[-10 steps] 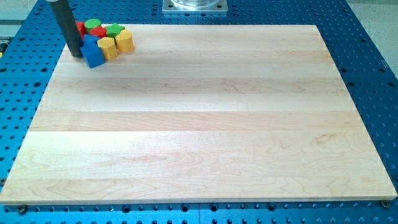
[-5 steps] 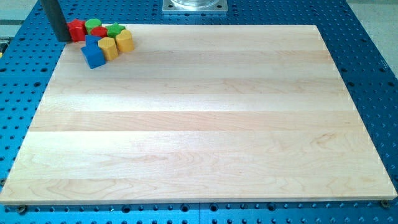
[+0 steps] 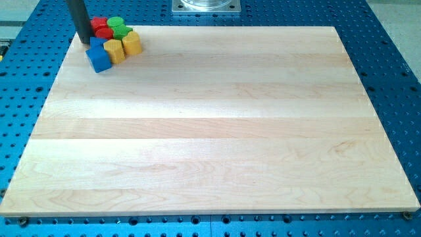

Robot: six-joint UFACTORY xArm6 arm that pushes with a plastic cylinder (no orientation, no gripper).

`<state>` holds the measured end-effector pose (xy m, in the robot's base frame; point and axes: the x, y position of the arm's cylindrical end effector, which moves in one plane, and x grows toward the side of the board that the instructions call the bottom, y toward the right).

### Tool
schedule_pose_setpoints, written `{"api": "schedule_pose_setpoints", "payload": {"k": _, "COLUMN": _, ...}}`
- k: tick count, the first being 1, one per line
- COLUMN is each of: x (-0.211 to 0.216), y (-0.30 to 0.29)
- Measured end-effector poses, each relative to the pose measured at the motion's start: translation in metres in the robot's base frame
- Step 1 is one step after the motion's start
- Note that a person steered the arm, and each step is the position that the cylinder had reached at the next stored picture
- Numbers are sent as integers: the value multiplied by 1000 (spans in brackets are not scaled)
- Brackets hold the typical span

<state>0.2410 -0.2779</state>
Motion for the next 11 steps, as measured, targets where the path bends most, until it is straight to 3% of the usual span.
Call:
{"api": "schedule_pose_setpoints", "payload": {"k": 1, "x": 2, "y": -26}}
{"api": "schedule_pose_setpoints", "payload": {"k": 2, "x": -48, "y": -21}}
{"api": "schedule_pose_setpoints", "payload": {"k": 3, "x": -49, "y": -15}}
{"api": "schedule_pose_setpoints", "payload": {"k": 4, "x": -49, "y": 44}}
{"api": "schedule_pose_setpoints", "payload": {"k": 6, "x": -20, "y": 36}}
{"api": "schedule_pose_setpoints", "payload": {"k": 7, "x": -49, "y": 35}}
{"api": "schedule_pose_setpoints", "payload": {"k": 9, "x": -50, "y": 41}}
{"api": "schedule_pose_setpoints", "payload": {"k": 11, "x": -30, "y": 109}}
